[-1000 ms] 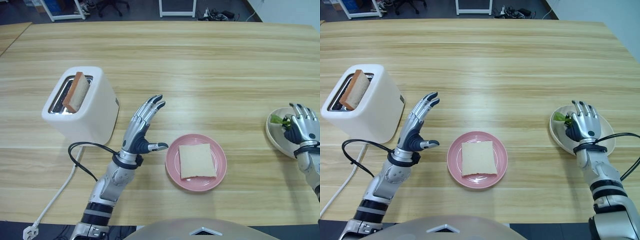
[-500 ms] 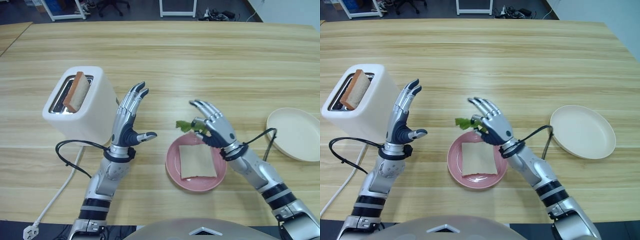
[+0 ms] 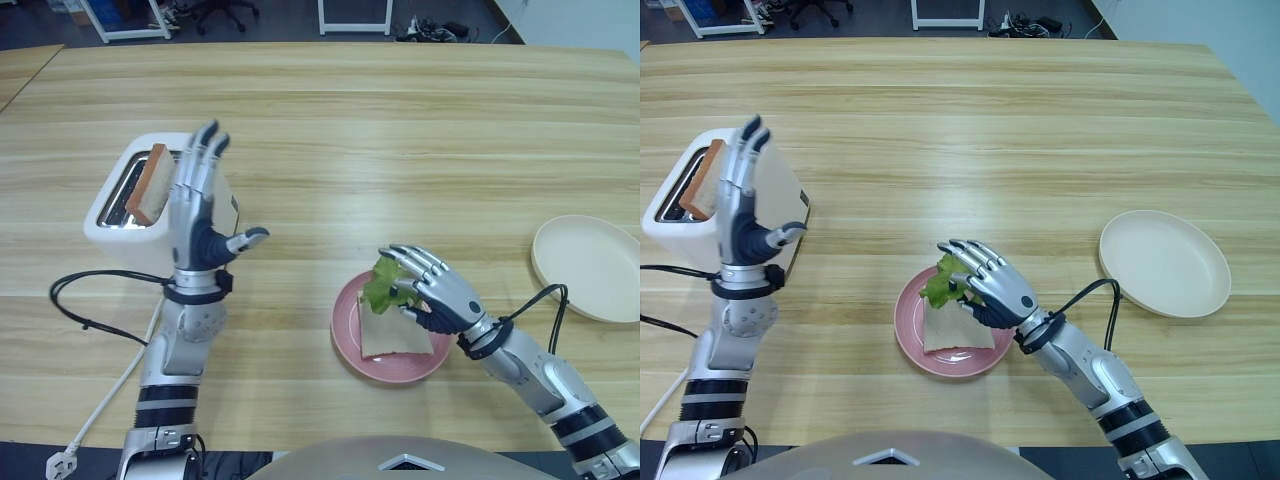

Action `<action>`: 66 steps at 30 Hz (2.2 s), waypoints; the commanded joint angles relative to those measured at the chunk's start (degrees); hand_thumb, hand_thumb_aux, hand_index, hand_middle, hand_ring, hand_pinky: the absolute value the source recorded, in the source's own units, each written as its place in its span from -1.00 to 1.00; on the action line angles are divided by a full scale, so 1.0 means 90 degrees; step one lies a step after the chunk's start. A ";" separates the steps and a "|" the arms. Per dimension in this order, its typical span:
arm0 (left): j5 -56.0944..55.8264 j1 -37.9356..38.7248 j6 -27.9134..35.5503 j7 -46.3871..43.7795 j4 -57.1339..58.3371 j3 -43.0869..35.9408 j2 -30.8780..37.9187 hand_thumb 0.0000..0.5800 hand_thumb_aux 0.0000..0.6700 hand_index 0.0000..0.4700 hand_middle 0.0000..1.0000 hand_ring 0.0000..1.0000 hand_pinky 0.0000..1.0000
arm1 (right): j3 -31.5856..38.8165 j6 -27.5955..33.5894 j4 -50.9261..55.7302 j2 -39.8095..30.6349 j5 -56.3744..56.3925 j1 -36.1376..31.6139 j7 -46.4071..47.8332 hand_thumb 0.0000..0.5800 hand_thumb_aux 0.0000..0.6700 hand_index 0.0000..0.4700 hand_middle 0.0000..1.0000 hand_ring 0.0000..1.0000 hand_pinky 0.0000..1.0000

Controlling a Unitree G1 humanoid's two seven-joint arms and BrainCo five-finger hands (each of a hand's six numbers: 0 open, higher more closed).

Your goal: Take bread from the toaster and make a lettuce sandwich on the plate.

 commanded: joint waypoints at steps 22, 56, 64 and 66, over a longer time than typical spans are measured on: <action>0.1044 -0.0236 0.3430 -0.1364 0.0710 0.0562 0.1764 -1.00 -1.00 -1.00 -1.00 -1.00 -1.00 | -0.0950 -0.0219 -0.0834 -0.0330 0.0382 0.1403 0.1019 -1.00 -1.00 -1.00 -1.00 -1.00 -1.00; -0.0799 -0.1234 0.1639 0.1346 0.0503 0.1296 0.0875 1.00 1.00 1.00 1.00 1.00 1.00 | -0.2474 -0.0626 -0.0710 0.0369 0.0739 0.1236 0.0031 -1.00 -1.00 -1.00 -1.00 -1.00 -1.00; -0.3355 -0.0826 0.0073 -0.1861 0.0026 -0.1118 0.0208 1.00 1.00 1.00 1.00 1.00 1.00 | -0.2831 -0.0661 -0.0596 0.0293 0.1072 0.1043 -0.0059 -1.00 -1.00 -1.00 -1.00 -1.00 -1.00; -0.3921 -0.0511 0.0073 -0.3114 0.0207 -0.1952 0.0232 1.00 1.00 1.00 1.00 1.00 1.00 | -0.2889 -0.0803 -0.0753 0.0134 0.1485 0.1198 0.0249 -1.00 -1.00 -1.00 -1.00 -1.00 -1.00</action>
